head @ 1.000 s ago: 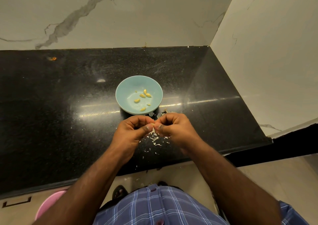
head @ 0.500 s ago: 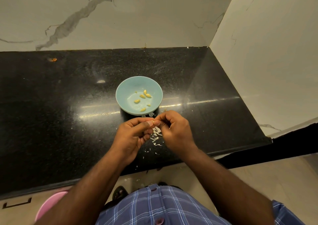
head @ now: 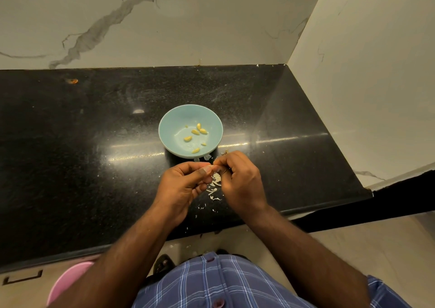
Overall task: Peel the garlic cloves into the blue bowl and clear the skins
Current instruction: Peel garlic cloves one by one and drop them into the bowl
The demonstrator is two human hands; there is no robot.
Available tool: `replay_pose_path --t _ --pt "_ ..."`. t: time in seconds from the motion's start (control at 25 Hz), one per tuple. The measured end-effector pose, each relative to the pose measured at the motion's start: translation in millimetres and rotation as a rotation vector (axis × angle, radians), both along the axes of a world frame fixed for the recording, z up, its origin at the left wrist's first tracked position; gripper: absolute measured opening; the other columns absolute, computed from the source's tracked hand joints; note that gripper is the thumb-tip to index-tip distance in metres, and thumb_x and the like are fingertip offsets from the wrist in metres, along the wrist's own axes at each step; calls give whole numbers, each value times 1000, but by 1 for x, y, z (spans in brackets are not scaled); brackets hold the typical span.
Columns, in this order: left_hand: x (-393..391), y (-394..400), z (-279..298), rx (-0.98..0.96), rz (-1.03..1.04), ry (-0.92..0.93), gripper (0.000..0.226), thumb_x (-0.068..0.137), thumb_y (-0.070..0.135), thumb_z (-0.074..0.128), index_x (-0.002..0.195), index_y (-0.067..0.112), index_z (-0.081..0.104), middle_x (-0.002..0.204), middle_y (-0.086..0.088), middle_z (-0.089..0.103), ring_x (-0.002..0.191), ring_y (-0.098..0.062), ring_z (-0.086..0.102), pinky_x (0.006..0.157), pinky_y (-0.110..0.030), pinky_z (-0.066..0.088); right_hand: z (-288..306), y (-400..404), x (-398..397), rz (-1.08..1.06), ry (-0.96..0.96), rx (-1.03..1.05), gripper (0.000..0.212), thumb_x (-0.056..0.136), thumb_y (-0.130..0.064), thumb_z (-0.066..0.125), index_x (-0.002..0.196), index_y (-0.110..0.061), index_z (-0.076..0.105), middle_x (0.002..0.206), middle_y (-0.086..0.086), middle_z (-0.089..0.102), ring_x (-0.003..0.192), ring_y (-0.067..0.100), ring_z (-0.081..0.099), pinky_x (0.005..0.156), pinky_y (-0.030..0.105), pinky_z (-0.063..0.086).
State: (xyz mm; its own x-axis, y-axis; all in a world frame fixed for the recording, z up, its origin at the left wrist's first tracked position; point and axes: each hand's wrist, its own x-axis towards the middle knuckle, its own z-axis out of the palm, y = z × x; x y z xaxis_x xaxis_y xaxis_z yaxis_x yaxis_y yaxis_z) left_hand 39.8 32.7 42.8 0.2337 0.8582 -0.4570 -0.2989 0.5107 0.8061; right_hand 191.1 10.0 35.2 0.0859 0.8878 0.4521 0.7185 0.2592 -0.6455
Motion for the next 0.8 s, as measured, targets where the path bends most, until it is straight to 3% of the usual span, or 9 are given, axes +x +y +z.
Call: replay_pose_path --t 0.32,0.4,0.6,0.8 --pt "-1 0 0 5 -66 5 27 83 22 72 101 2 75 85 -9 74 73 -12 66 65 -21 53 -1 1 2 44 33 -11 16 85 8 67 91 -7 68 87 2 64 79 12 58 68 30 52" --pt "-3 1 -1 37 -90 19 28 85 26 71 100 3 76 86 -10 73 73 -12 64 65 -21 52 -1 2 4 63 81 -51 16 85 6 69 91 -8 70 87 1 66 80 12 60 70 31 53" --pt "-7 5 -5 142 -107 135 13 95 14 67 93 11 80 84 -9 74 72 -12 62 61 -21 47 6 3 6 52 333 -268 16 87 -4 74 99 -15 74 91 -5 73 87 9 70 81 32 59" --pt "-8 4 -7 214 -130 227 11 94 12 67 98 11 78 80 -5 74 67 -6 63 64 -25 49 14 5 8 69 462 -376 19 87 -6 77 100 -19 71 89 -2 75 87 11 72 83 33 61"
